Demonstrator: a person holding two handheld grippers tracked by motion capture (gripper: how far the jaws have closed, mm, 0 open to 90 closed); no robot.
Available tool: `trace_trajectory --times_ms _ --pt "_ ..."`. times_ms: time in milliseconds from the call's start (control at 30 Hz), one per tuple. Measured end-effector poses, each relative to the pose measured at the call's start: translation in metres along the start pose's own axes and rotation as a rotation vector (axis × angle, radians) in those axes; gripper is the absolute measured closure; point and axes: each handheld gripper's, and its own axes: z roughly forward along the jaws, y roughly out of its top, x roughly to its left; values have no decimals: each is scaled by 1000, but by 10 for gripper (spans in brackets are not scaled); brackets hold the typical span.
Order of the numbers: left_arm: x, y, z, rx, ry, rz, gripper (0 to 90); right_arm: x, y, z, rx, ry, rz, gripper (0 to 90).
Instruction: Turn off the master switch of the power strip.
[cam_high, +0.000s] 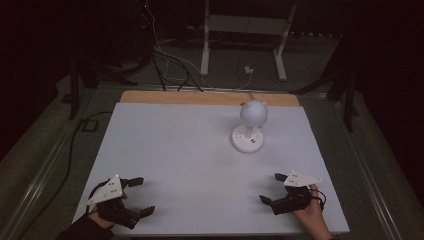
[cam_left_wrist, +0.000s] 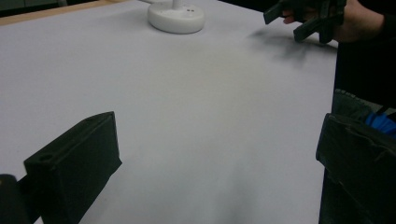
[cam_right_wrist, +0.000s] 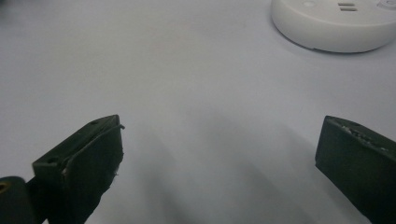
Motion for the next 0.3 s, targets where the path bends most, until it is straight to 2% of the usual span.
trace_trajectory --times_ms 233,300 --pt "0 0 1 3 -2 1 1 2 0 2 23 -28 -22 7" --pt "0 0 1 3 -1 0 1 2 0 1 20 -24 -23 7"
